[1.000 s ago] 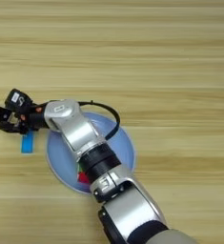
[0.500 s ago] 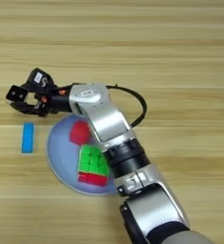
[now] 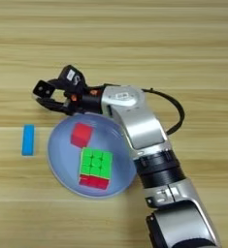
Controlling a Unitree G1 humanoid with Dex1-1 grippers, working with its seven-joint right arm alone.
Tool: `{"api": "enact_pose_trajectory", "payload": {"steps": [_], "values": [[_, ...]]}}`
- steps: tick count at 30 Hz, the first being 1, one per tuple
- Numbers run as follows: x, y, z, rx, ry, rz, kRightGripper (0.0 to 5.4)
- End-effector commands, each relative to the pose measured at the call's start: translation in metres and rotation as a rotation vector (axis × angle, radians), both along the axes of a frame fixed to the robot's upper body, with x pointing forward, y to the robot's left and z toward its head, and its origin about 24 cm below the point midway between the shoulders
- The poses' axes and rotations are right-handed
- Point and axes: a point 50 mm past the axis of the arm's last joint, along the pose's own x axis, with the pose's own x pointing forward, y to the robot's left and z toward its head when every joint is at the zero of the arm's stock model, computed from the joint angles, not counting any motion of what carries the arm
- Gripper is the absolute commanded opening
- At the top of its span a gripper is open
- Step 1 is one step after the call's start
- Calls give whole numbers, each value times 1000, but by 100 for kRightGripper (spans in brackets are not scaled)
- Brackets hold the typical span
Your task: Move the objects on the table
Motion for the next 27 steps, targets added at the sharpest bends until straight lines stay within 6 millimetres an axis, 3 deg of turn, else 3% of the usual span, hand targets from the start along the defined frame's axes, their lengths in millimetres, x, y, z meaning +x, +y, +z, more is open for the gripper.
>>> {"api": "enact_pose_trajectory", "payload": {"steps": [1, 11, 27], "values": [[7, -18, 35, 11, -139, -54, 248], [6, -48, 37, 1, -123, -136, 248], [-10, -82, 20, -86, -78, -151, 248]]}}
